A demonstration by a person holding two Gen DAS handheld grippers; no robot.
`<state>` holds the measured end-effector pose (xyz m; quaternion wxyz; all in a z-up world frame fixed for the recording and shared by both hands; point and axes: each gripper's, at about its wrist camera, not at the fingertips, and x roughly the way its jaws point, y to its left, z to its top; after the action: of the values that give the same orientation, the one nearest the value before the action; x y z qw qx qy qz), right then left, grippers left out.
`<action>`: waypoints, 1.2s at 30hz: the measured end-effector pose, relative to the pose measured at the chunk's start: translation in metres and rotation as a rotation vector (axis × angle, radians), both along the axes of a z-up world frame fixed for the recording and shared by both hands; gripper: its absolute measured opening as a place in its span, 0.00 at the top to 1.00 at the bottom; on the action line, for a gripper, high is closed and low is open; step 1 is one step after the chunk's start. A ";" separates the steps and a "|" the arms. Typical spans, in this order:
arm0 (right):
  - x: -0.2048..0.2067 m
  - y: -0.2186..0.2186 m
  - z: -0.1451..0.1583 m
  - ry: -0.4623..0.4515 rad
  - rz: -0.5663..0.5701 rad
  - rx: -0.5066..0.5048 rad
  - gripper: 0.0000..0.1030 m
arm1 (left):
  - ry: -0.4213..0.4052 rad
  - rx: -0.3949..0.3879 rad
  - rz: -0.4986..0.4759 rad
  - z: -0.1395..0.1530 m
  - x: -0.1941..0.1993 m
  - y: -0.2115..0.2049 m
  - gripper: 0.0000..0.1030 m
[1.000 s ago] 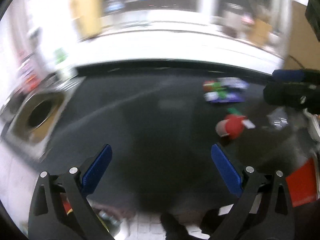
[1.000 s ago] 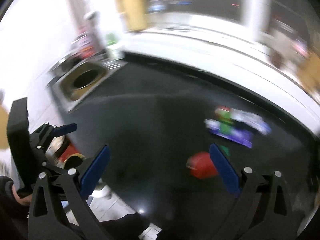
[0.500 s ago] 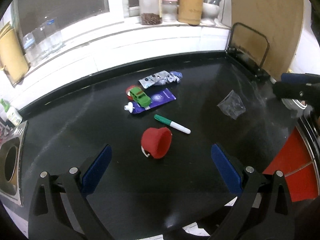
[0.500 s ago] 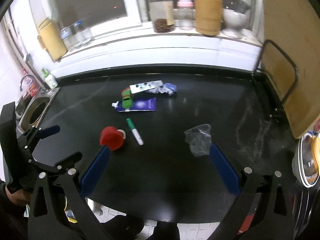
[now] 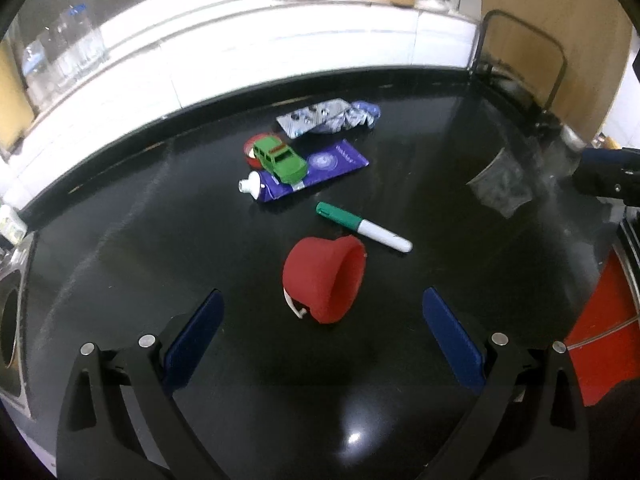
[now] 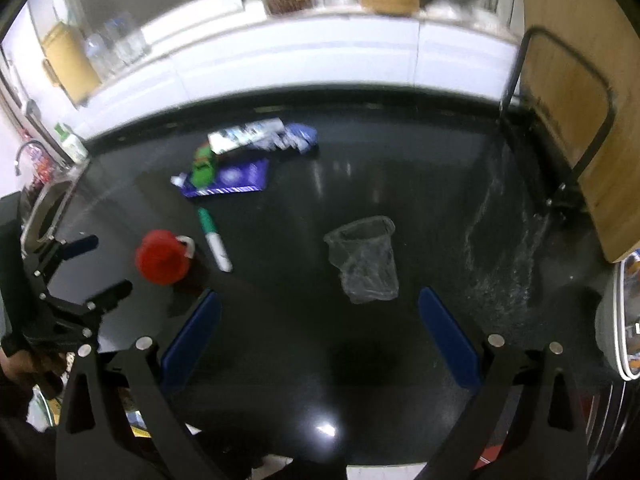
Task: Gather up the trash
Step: 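Grasp the red plastic cup with the left tool while the right tool grasps the clear plastic cup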
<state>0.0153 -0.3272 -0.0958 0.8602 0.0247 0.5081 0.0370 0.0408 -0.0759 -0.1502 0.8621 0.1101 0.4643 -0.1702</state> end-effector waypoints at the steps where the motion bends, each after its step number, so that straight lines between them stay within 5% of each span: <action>1: 0.004 -0.003 -0.009 0.012 -0.001 -0.004 0.07 | 0.013 0.018 0.002 -0.011 0.007 0.000 0.06; 8: 0.036 -0.027 -0.073 0.113 -0.032 -0.022 0.07 | 0.026 0.044 -0.013 -0.043 0.032 -0.005 0.06; 15: 0.059 -0.034 -0.103 0.160 -0.030 -0.027 0.07 | 0.046 0.058 -0.023 -0.060 0.048 -0.011 0.10; 17: 0.064 -0.033 -0.105 0.168 -0.023 -0.031 0.11 | 0.063 0.047 -0.023 -0.063 0.051 -0.011 0.21; 21: 0.067 -0.028 -0.109 0.174 -0.001 -0.055 0.36 | 0.093 0.037 -0.035 -0.070 0.052 -0.015 0.35; 22: 0.067 -0.027 -0.108 0.166 0.005 -0.068 0.50 | 0.094 0.041 -0.036 -0.071 0.052 -0.016 0.36; 24: 0.068 -0.025 -0.105 0.160 0.015 -0.073 0.57 | 0.093 0.033 -0.037 -0.071 0.051 -0.018 0.40; 25: 0.069 -0.025 -0.105 0.163 0.019 -0.062 0.59 | 0.098 0.035 -0.032 -0.070 0.051 -0.018 0.47; 26: 0.069 -0.024 -0.103 0.157 0.023 -0.063 0.59 | 0.096 0.031 -0.028 -0.069 0.051 -0.018 0.73; 36: 0.061 -0.022 -0.088 0.127 0.032 -0.051 0.59 | 0.078 0.017 -0.049 -0.057 0.045 -0.016 0.76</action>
<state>0.0764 -0.3489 -0.1839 0.8257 -0.0030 0.5629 0.0362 0.0855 -0.0916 -0.2074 0.8380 0.1220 0.4962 -0.1915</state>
